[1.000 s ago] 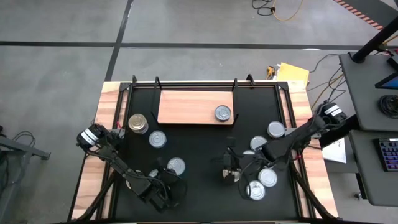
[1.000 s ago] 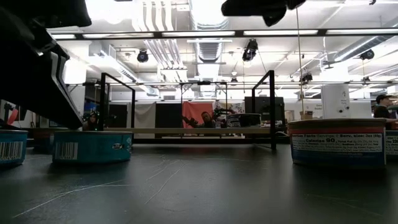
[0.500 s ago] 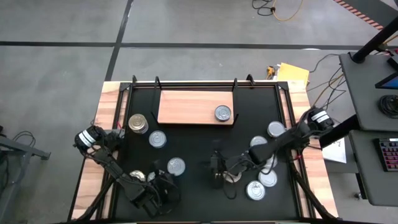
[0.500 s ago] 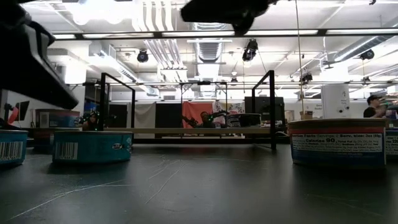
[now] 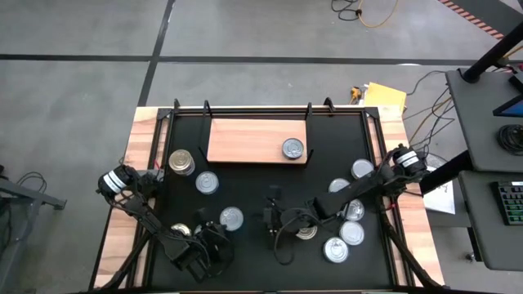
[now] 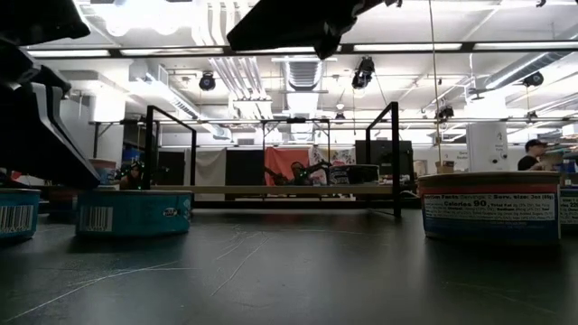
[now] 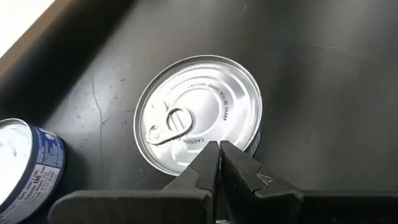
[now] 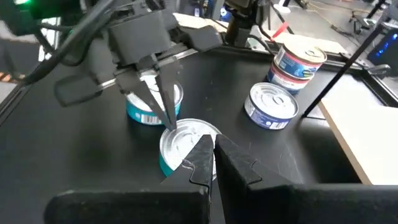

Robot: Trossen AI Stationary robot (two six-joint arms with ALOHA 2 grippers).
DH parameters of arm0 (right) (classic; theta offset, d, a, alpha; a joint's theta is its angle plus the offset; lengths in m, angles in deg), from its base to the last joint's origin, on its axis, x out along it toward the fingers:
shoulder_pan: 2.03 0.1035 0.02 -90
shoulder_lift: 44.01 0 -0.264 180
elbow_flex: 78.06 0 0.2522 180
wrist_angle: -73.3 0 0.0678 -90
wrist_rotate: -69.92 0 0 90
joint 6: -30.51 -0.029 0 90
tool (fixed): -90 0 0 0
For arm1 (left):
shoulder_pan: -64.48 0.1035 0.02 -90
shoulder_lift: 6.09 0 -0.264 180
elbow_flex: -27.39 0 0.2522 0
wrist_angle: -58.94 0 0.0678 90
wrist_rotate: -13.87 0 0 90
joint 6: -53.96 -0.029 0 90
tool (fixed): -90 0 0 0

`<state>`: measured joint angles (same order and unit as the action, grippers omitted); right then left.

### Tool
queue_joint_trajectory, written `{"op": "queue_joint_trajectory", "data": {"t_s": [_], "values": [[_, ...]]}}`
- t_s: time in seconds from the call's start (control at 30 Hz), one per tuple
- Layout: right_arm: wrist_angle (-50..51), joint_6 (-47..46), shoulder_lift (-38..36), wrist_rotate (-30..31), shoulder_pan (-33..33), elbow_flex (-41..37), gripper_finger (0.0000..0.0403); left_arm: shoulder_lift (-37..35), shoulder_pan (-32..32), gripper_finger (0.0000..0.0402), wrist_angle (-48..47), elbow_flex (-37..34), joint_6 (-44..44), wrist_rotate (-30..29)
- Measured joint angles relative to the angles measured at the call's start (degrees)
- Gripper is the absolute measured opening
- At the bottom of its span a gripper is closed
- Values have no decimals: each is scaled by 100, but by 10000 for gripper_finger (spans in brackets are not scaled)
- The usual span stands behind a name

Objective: Stack canned seafood by type on shelf
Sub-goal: Put the green tuna can on the shelf

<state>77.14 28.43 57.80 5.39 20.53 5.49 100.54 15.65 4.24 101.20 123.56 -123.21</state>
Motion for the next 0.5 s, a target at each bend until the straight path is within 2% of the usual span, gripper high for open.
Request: {"op": "queue_joint_trajectory", "data": {"t_s": [0.17,0.5], "values": [[67,-383,57,-75,-113,1,9,-4,-39,0,-2,-15,-74,64],[179,-1462,73,-947,-389,-10,14,-4,-112,0,39,-15,-198,100]]}}
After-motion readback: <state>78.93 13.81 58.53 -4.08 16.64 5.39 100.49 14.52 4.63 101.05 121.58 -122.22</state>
